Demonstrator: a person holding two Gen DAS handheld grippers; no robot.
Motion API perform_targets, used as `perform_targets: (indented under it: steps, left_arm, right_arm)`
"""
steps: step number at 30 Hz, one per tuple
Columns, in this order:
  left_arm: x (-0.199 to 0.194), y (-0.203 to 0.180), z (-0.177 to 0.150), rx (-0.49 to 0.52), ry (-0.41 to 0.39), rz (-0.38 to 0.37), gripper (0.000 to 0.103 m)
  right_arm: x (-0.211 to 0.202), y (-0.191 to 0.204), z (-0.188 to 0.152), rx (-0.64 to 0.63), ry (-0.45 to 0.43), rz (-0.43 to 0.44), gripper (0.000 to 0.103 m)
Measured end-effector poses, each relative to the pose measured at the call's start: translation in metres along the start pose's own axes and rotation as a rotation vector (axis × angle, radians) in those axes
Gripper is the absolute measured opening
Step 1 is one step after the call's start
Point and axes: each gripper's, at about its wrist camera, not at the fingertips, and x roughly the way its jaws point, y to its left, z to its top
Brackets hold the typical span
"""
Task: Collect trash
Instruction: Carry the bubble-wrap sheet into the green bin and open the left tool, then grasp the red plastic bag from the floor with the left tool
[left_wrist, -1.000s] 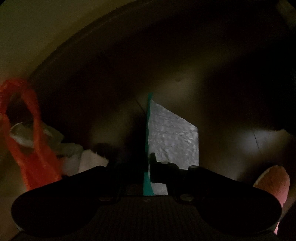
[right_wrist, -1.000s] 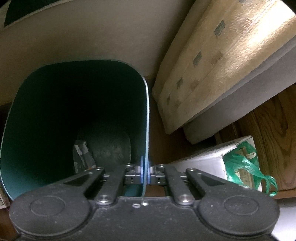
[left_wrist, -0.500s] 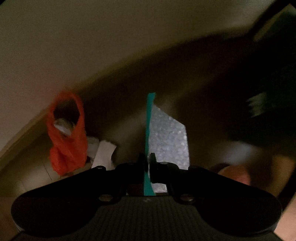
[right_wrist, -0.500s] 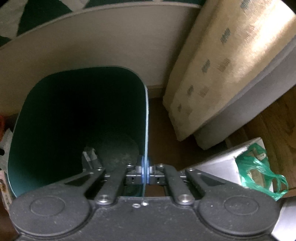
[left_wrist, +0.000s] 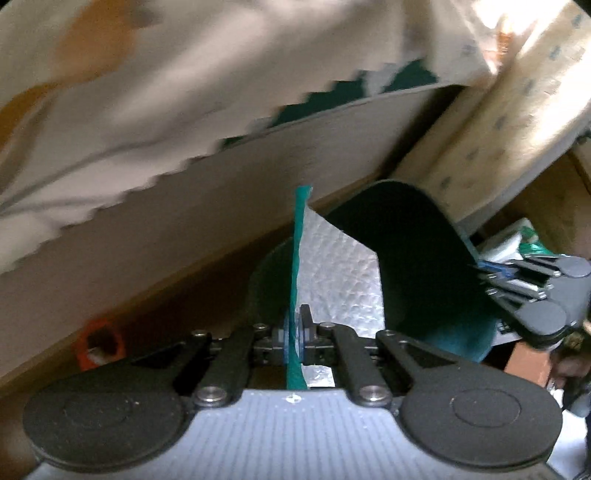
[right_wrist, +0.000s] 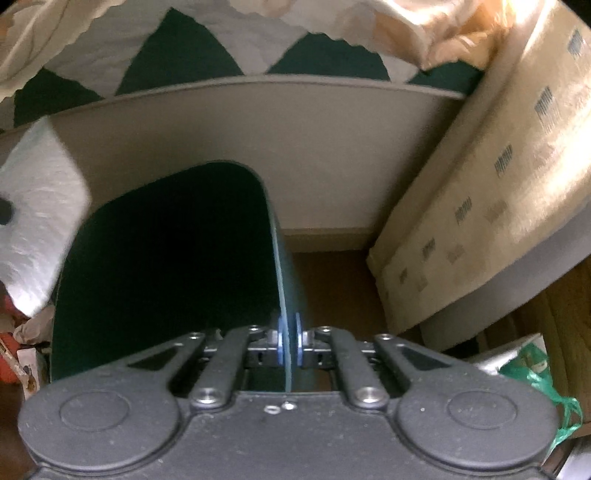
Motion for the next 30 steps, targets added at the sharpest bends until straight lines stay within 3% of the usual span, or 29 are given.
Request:
perform_targets:
  steps: [2, 9, 15, 23, 28, 30]
  left_arm:
    - [0.014, -0.015, 0.003, 0.025, 0.002, 0.002, 0.004]
    - [0.085, -0.058, 0.006, 0.082, 0.121, -0.024, 0.004]
    - [0.146, -0.087, 0.004, 0.144, 0.217, 0.014, 0.004]
    - [0.178, -0.105, 0.000, 0.178, 0.289, 0.030, 0.006]
    - [0.178, -0.106, -0.003, 0.172, 0.290, -0.007, 0.024]
    - [0.172, -0.109, -0.004, 0.186, 0.263, -0.015, 0.037]
  right_arm:
    - [0.002, 0.005, 0.002, -0.024, -0.007, -0.025, 0.005]
    - [0.008, 0.003, 0.001, -0.031, -0.014, -0.049, 0.004]
    - [0.011, -0.010, -0.009, 0.028, -0.013, -0.069, 0.003]
    - [0.020, -0.027, -0.016, 0.092, -0.004, -0.064, 0.002]
    - [0.022, -0.030, -0.020, 0.113, 0.000, -0.053, 0.002]
    - [0.021, -0.030, -0.020, 0.113, 0.003, -0.049, 0.002]
